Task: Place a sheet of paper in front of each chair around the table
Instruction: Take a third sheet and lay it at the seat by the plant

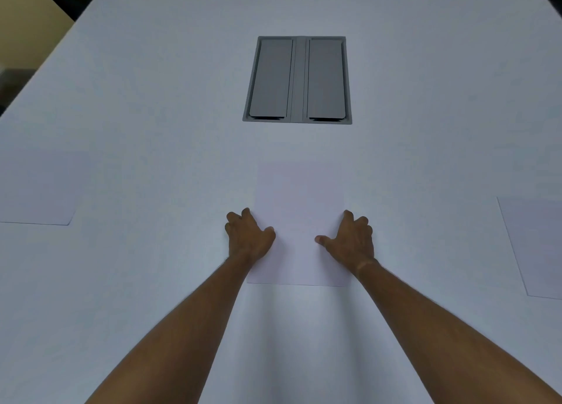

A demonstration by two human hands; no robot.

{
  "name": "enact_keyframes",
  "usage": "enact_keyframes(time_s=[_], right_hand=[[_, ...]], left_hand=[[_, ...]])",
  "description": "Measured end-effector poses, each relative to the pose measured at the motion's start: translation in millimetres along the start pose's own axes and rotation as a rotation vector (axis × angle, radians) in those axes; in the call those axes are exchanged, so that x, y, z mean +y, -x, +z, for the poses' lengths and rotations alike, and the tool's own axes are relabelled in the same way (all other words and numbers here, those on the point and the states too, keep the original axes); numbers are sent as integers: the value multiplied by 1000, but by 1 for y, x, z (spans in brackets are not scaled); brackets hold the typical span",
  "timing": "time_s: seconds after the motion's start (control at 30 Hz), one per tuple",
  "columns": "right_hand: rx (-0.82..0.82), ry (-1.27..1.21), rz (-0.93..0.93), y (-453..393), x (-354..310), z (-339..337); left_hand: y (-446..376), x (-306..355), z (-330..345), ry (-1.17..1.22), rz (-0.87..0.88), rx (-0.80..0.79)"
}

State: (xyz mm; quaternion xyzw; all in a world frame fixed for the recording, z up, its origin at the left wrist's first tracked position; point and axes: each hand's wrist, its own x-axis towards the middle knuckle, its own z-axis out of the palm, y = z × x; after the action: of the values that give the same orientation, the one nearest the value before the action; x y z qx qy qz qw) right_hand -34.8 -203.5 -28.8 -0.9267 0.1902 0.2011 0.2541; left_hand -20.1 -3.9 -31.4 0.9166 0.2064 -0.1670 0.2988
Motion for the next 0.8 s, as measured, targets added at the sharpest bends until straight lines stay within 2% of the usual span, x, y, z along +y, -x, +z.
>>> enact_keyframes(time_s=[0.23,0.8], right_hand=[[-12,24,6,0,-4,-2],[8,34,3,6,-7,-2]], left_hand=[[-5,-2,-2,50,32,25],[5,-5,0,-62,166,97]])
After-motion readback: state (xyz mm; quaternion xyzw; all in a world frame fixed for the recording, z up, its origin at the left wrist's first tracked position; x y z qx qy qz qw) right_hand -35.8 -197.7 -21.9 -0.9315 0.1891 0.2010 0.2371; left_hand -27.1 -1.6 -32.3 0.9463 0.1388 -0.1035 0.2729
